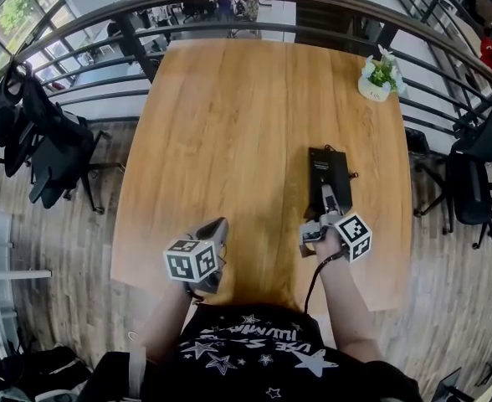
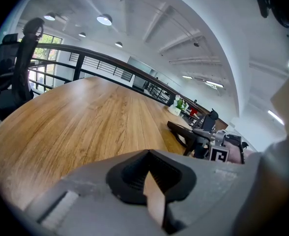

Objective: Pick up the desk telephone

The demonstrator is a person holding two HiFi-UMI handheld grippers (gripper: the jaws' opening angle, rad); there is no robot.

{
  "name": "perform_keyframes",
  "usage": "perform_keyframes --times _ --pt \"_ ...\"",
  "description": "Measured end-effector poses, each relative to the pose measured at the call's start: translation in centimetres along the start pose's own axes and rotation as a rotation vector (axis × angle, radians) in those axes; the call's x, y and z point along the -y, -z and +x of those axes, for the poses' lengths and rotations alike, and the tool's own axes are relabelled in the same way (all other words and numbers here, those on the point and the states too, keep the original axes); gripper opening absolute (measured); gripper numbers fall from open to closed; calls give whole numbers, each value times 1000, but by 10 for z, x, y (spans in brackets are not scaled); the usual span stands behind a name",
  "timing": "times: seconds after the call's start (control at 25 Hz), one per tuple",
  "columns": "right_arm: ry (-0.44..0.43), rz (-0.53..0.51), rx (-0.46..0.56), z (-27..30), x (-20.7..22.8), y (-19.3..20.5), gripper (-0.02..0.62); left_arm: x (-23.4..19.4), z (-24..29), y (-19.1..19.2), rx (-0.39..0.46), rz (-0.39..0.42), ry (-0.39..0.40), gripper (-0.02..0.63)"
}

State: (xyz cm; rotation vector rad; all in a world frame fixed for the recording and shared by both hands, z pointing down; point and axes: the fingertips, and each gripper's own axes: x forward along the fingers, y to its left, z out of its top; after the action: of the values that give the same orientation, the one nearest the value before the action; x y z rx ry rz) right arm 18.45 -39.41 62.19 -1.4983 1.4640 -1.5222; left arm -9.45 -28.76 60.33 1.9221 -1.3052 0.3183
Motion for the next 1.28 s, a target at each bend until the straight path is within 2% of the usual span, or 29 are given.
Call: perform_keyframes --times 0.64,1.28 --pt "-23 18 -43 -16 -10 8 202 -2 -17 -2 21 -9 16 2" --pt "-72 -8 -31 -67 -33 43 202 -21 -65 10 52 -16 55 2"
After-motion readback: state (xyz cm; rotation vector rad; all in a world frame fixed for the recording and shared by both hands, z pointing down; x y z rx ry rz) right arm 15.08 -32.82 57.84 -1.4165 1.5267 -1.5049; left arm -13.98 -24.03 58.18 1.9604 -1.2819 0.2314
